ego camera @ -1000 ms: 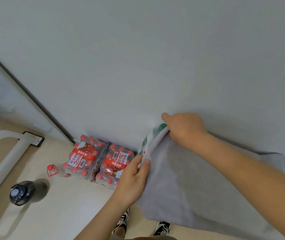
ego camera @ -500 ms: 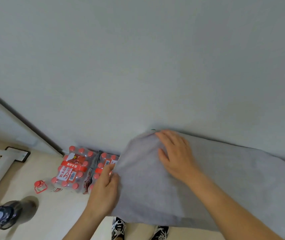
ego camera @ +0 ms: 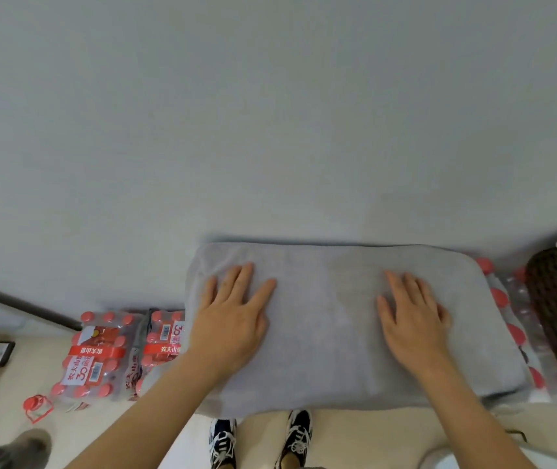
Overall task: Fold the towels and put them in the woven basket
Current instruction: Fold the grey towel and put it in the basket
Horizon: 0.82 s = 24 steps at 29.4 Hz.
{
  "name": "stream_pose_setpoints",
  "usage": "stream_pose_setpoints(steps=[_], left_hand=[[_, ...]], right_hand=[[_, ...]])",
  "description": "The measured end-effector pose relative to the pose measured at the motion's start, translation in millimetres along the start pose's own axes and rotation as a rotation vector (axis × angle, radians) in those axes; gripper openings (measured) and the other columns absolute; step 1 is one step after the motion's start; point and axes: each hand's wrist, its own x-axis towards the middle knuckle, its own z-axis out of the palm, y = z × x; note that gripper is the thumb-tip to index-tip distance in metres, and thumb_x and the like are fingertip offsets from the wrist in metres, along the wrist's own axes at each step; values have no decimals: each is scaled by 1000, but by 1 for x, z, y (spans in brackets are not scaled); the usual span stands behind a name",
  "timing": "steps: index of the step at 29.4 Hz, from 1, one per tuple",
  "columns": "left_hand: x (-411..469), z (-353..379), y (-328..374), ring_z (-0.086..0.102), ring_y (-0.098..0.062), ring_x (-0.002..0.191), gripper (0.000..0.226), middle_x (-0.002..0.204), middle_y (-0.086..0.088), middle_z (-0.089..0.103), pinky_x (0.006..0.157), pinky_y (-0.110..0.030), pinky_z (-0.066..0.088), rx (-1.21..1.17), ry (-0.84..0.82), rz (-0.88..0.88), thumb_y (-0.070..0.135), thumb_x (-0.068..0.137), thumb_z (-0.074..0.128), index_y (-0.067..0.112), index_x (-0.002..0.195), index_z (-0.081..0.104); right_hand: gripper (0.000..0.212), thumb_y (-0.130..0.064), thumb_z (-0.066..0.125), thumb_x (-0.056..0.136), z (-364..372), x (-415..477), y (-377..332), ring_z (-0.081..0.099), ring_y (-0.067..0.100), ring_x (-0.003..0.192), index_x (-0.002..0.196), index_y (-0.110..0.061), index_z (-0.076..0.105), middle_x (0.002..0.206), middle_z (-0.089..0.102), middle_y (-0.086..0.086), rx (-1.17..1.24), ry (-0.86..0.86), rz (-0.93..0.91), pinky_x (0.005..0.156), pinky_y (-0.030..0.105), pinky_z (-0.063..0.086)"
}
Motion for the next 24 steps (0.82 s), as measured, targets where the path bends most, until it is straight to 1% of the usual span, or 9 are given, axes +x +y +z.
stream_pose_setpoints(steps=[2, 5, 6, 8, 11, 13, 18, 21, 24], left_hand=[[1, -6, 4, 48, -31, 127, 49, 140, -12, 49, 99, -57, 33, 51, -8, -72, 31, 79, 48, 31, 128, 53], [12, -22, 21, 60, -35, 104, 45, 121, -14, 61, 80, -50, 46, 15, 18, -86, 12, 64, 58, 21, 108, 65], [20, -26, 35, 60, -37, 102, 43, 119, -14, 62, 75, -47, 50, -42, 34, -40, 7, 65, 59, 17, 105, 67], [41, -34, 77, 61, -36, 104, 36, 119, -11, 63, 76, -42, 53, -168, 67, 95, 2, 71, 62, 15, 104, 69], [81, -43, 154, 61, -28, 104, 31, 113, -2, 67, 84, -34, 51, -298, 78, 338, 17, 82, 45, 15, 100, 71], [111, -41, 204, 59, -27, 104, 31, 114, -1, 66, 87, -33, 48, -320, 11, 454, 18, 87, 43, 15, 103, 69], [174, -19, 293, 57, -33, 109, 34, 120, -14, 62, 95, -36, 43, -245, -77, 592, 9, 89, 49, 11, 120, 64], [193, -10, 323, 55, -38, 104, 46, 115, -16, 51, 85, -40, 47, -47, -140, 647, 10, 91, 44, 23, 135, 47], [205, -14, 339, 58, -37, 99, 46, 112, -12, 52, 76, -39, 46, 116, -215, 631, 14, 90, 44, 32, 132, 40]], right_hand=[[55, -45, 38, 95, -4, -5, 14, 21, 23, 143, 148, -30, 29, 154, 32, 5, 18, 15, 19, 108, 53, 23], [57, -38, 48, 92, -15, -16, 47, 24, 27, 141, 145, -25, 31, 152, 33, 8, 120, 62, 152, 106, 54, 27], [58, -36, 50, 91, -18, -22, 62, 27, 28, 140, 144, -23, 32, 151, 35, 9, 183, 77, 223, 106, 54, 29], [58, -34, 53, 89, -26, -33, 90, 35, 30, 133, 142, -22, 32, 147, 40, 8, 293, 111, 341, 102, 52, 34], [57, -32, 55, 89, -33, -48, 126, 41, 28, 124, 140, -21, 33, 139, 45, 6, 304, 117, 452, 94, 50, 39], [54, -29, 57, 87, -36, -53, 146, 44, 27, 119, 138, -21, 39, 133, 49, 5, 309, 109, 488, 92, 49, 41], [49, -14, 62, 82, -38, -59, 168, 48, 28, 105, 130, -16, 52, 116, 52, 8, 422, 117, 447, 90, 39, 42], [43, -14, 64, 84, -32, -71, 173, 51, 21, 88, 124, -24, 50, 110, 45, 1, 606, 148, 502, 78, 30, 43], [32, -21, 62, 88, -21, -86, 180, 56, 10, 75, 107, -39, 44, 95, 57, -5, 805, 130, 541, 66, 28, 46]])
